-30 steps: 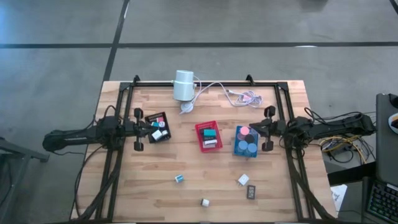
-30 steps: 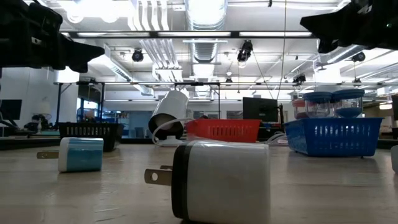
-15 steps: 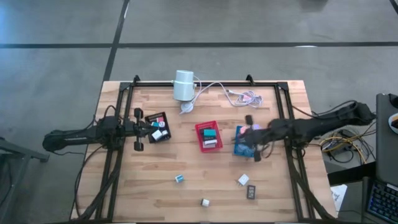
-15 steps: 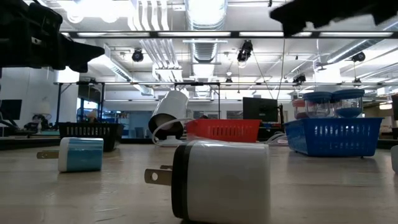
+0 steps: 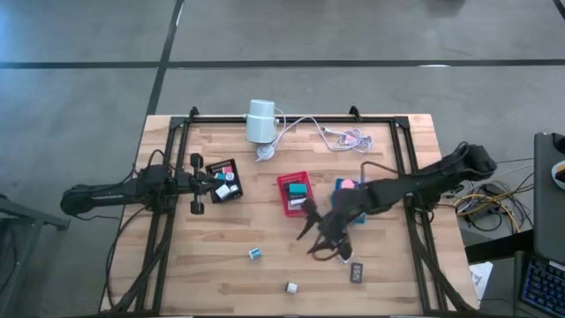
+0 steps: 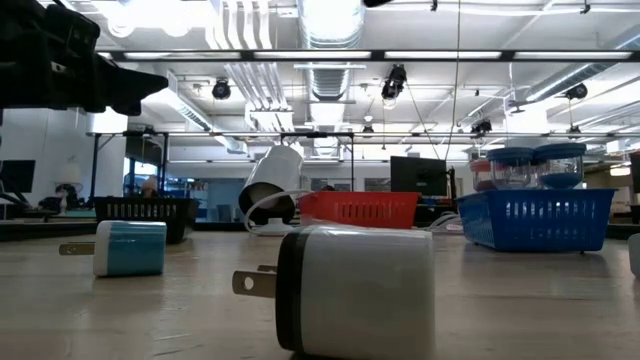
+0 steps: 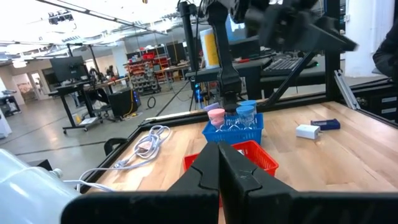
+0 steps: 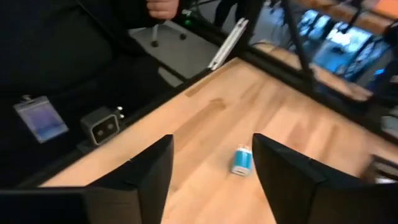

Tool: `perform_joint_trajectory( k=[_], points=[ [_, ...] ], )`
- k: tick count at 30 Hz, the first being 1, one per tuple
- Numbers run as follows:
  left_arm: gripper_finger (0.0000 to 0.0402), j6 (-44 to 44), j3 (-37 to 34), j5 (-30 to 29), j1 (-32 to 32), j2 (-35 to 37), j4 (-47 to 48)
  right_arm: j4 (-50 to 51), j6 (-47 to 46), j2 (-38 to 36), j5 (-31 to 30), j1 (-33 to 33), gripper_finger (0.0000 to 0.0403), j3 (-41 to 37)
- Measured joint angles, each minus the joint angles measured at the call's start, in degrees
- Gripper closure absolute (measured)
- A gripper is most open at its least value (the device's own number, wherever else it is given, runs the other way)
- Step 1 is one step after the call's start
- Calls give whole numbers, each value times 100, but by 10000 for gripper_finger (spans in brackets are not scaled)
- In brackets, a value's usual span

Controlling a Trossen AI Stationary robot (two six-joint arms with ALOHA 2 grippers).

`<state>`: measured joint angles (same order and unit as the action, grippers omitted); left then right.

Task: Pick & Place Office items
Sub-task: Put the white charger adapter into the black bin

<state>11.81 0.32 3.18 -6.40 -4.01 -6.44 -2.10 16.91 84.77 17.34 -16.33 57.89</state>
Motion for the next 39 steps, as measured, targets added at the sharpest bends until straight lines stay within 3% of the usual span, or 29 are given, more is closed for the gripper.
perform_joint_trajectory(
  k=[10,16,35,39],
  points=[
    [401,-9,0,-11,-2,0,3,191,-399,1796,153,-331,144,1186],
    [401,-139,0,-11,0,0,2,239,-731,2594,597,-529,132,1667],
    [401,-291,1,-2,-1,-61,177,2037,-450,3908,671,-890,131,3145],
    [401,-405,2,7,0,-63,179,2161,-324,3999,371,-942,123,3201]
  ],
)
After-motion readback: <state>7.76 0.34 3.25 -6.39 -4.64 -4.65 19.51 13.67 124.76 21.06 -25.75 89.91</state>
